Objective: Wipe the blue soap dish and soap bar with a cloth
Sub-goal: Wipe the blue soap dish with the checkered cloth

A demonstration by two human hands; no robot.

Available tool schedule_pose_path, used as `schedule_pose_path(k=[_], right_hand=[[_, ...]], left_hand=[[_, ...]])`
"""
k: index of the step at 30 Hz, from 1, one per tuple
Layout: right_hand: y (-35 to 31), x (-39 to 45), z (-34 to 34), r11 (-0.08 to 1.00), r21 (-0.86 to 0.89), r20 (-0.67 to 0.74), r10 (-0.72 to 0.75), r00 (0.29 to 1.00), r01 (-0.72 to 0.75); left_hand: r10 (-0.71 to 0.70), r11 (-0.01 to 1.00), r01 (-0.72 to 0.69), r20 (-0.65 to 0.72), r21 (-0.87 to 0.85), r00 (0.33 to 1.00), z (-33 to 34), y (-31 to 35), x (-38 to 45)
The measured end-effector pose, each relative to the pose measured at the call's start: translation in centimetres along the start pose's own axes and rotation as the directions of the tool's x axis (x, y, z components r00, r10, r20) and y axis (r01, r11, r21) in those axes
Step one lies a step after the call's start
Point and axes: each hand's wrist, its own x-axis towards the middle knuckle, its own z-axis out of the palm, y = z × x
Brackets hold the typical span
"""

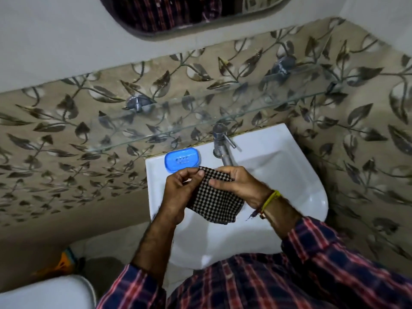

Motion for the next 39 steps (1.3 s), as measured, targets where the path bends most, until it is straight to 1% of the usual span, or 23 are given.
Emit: schedule_pose_path(k=[3,4,5,6,8,9,10,11,12,13,14,15,16,18,20,23,29,34,38,39], right_hand=[[1.3,-0.3,0.3,0.993,0.119,-0.146,0.028,0.989,-0.01],[1.4,-0.3,0.1,0.991,0.134,-0.197,0.043,0.979,-0.017],[1.5,-0.4,-0.2,0.993,0.115,-0.256,0.05,0.965,-0.021],[1.4,-0.3,-0.6,0.998,0.06,-0.317,0.041,0.948,-0.023],[1.1,0.0,-1.4,0.998,-0.059,-0.405,-0.011,0.914,-0.014],[0.9,0.1,-1.7,0.996,-0.085,-0.428,-0.036,0.903,-0.001],[0.8,0.2,-1.9,0.995,-0.096,-0.44,-0.055,0.896,0.015],[0.7,0.4,-1.9,0.994,-0.103,-0.446,-0.069,0.892,0.026],[0.7,0.6,-1.9,0.993,-0.113,-0.448,-0.08,0.891,0.032],[0.7,0.9,-1.9,0.991,-0.126,-0.448,-0.087,0.89,0.034],[0.8,1.1,-1.9,0.99,-0.141,-0.447,-0.091,0.89,0.03],[0.9,1.3,-1.9,0.987,-0.157,-0.449,-0.089,0.889,0.02],[1.0,1.6,-1.9,0.986,-0.169,-0.453,-0.082,0.887,0.005],[1.1,1.9,-1.8,0.984,-0.174,-0.466,-0.059,0.883,-0.026],[1.1,2.1,-1.6,0.986,-0.161,-0.476,-0.04,0.878,-0.043],[1.5,2.2,-1.1,0.993,-0.108,-0.491,-0.004,0.871,-0.056],[2.5,2.7,-0.6,0.99,-0.092,-0.492,0.048,0.87,-0.107],[2.7,2.7,-0.6,0.991,-0.079,-0.461,0.063,0.885,-0.111],[2.5,2.5,-0.6,0.992,-0.081,-0.445,0.052,0.894,-0.098],[2.5,2.5,-0.7,0.992,-0.085,-0.445,0.049,0.894,-0.097]], left_hand=[[-0.061,0.997,0.059,0.043,0.039,0.997,-0.2,-1.1,0.8],[-0.076,0.995,0.074,0.028,0.06,0.997,-0.5,-1.5,1.2],[-0.081,0.993,0.084,-0.037,0.079,0.996,-0.9,-2.0,1.7],[-0.074,0.991,0.09,-0.145,0.104,0.987,-1.4,-2.6,2.3],[-0.003,0.971,0.092,-0.375,0.219,0.927,-2.6,-3.8,3.7],[0.064,0.946,0.085,-0.439,0.311,0.896,-3.2,-4.1,4.4],[0.138,0.902,0.072,-0.442,0.426,0.887,-3.7,-4.4,5.1],[0.208,0.831,0.05,-0.392,0.555,0.896,-4.2,-4.5,5.8],[0.262,0.73,0.019,-0.305,0.683,0.916,-4.7,-4.7,6.6],[0.285,0.62,-0.012,-0.211,0.785,0.935,-5.1,-4.7,7.3],[0.275,0.535,-0.025,-0.146,0.845,0.95,-5.4,-4.9,7.9],[0.242,0.502,-0.016,-0.123,0.865,0.962,-5.8,-5.1,8.5],[0.211,0.518,0.002,-0.13,0.855,0.969,-6.1,-5.4,8.9],[0.19,0.595,0.018,-0.162,0.803,0.968,-6.6,-5.8,9.8],[0.221,0.638,-0.018,-0.161,0.77,0.962,-7.0,-5.8,10.4],[0.254,0.658,-0.063,-0.143,0.75,0.957,-7.5,-5.8,11.0],[0.261,0.817,-0.109,-0.195,0.566,0.946,-7.3,-5.9,11.1],[0.271,0.811,-0.148,-0.139,0.566,0.953,-7.3,-5.7,11.5],[0.256,0.845,-0.137,-0.165,0.516,0.952,-7.3,-5.5,11.6],[0.261,0.84,-0.14,-0.166,0.524,0.951,-7.3,-5.5,11.4]])
